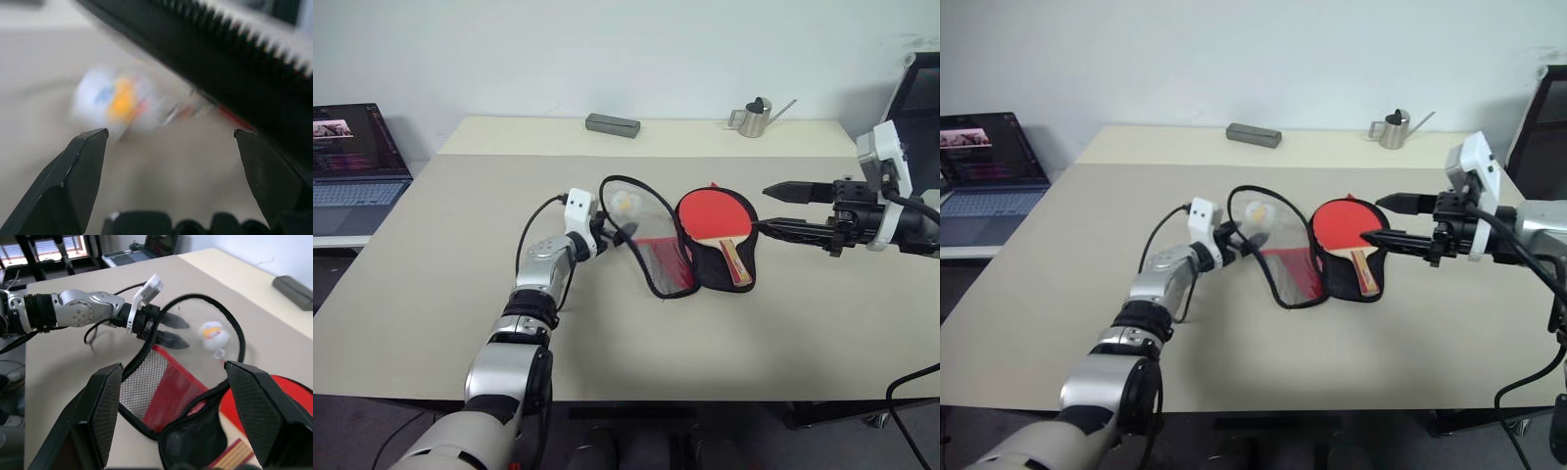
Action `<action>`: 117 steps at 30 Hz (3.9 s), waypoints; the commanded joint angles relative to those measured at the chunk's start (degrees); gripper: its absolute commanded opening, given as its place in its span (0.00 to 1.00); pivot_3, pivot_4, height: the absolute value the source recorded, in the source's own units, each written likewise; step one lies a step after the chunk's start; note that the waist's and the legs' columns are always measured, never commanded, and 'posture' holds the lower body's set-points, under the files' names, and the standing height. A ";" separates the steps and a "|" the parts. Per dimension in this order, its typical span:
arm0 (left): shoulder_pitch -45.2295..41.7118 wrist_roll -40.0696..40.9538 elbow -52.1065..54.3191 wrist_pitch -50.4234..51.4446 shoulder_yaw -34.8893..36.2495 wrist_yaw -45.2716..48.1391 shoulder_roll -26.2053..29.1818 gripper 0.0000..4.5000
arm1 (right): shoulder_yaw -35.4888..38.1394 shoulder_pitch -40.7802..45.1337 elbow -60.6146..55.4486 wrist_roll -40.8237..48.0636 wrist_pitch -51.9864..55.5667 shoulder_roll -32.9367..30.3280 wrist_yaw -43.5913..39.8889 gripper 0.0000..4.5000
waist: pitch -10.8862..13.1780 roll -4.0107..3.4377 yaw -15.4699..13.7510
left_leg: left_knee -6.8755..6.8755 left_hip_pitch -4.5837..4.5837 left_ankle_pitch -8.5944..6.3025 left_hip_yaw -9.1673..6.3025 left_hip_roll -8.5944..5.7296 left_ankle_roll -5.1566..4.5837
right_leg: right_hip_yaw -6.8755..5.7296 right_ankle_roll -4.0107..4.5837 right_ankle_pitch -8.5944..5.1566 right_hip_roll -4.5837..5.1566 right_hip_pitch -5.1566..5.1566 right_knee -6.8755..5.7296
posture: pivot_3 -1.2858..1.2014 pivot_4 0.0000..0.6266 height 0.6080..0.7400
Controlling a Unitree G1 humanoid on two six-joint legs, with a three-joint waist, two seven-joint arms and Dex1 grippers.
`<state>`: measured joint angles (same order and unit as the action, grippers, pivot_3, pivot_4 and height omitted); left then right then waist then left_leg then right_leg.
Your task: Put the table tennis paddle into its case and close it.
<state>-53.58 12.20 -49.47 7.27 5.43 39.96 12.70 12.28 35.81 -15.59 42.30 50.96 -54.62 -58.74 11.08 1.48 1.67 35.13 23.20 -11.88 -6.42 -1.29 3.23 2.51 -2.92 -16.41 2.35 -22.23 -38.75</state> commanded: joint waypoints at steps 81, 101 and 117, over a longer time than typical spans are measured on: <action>18.03 20.53 48.53 23.84 -0.55 24.73 18.97 1.00 | -12.31 15.83 58.91 -28.41 -8.31 28.80 18.34 0.64 | 0.04 0.08 2.80 | 0.05 -0.36 0.30 0.11 0.28 0.17 | 0.16 0.17 0.14 -0.30 0.13 -0.27 | 0.52 0.24 1.00; 31.46 24.23 56.97 28.43 0.85 32.95 31.91 1.00 | -3.92 14.68 45.31 -21.40 11.45 32.23 23.13 0.01 | 0.05 0.05 3.18 | -0.17 -0.33 0.29 0.08 0.99 0.17 | 0.15 0.66 0.28 -1.04 -0.08 -0.24 | 0.52 0.24 1.00; 31.26 26.18 58.54 27.61 0.85 35.47 35.62 1.00 | 1.83 -1.49 12.94 -11.27 39.67 33.34 29.92 0.01 | 0.07 0.02 2.88 | -0.25 -0.29 0.27 0.06 1.00 0.17 | 0.11 0.73 0.23 -1.07 -0.10 -0.18 | 0.52 0.24 1.00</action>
<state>-21.32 37.83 8.49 35.77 4.90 74.61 47.39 13.91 35.62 0.76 28.89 86.87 -21.19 -28.68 11.15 1.50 4.55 34.88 22.92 -11.61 -6.36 -0.30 3.40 2.63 -2.19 -16.18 1.28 -22.34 -38.94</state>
